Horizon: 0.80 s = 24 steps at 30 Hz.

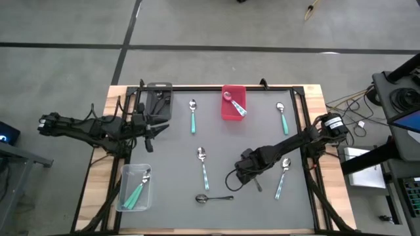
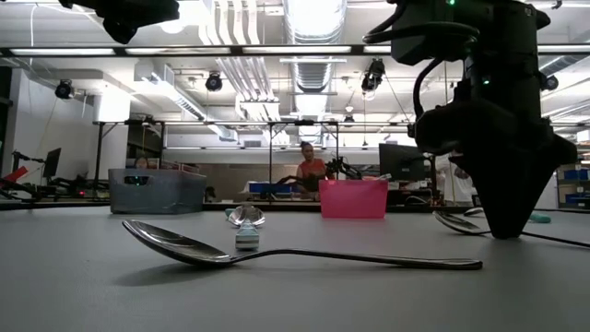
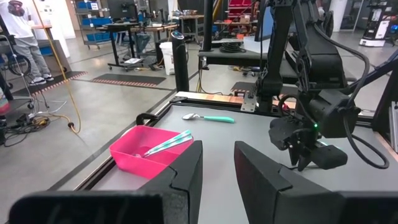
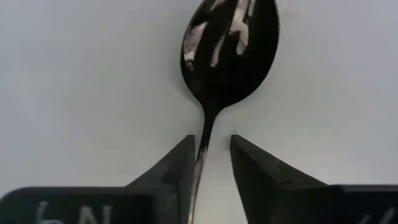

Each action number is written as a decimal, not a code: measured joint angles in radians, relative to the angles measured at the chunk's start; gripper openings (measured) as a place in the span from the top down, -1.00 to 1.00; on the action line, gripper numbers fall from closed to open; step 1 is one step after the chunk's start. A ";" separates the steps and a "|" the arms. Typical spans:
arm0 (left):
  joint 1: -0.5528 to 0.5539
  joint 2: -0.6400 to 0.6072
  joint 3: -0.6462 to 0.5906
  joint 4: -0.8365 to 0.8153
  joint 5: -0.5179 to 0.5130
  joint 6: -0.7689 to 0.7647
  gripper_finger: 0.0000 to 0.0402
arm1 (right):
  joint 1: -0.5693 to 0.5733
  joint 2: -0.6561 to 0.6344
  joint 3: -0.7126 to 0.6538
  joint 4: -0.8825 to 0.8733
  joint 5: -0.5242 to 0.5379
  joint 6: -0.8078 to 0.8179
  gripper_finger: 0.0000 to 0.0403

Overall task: Sort silverware by color (type)
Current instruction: Put the black spoon into the black bin

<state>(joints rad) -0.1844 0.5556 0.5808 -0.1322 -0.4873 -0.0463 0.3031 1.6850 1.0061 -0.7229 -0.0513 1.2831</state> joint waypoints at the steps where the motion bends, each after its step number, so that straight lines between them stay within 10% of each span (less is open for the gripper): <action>1: 0.000 0.000 0.000 0.000 0.000 0.000 0.63 | 0.000 -0.002 0.000 0.002 0.000 0.000 0.61; 8: 0.000 0.002 0.000 0.000 0.000 0.000 0.62 | 0.000 -0.009 0.000 0.016 0.001 -0.015 0.93; 24: 0.000 0.005 0.000 0.001 0.000 0.000 0.62 | -0.011 -0.093 -0.002 0.145 0.110 -0.051 0.95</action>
<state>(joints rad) -0.1842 0.5606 0.5806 -0.1314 -0.4877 -0.0465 0.2923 1.5923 1.0046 -0.5782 0.0589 1.2325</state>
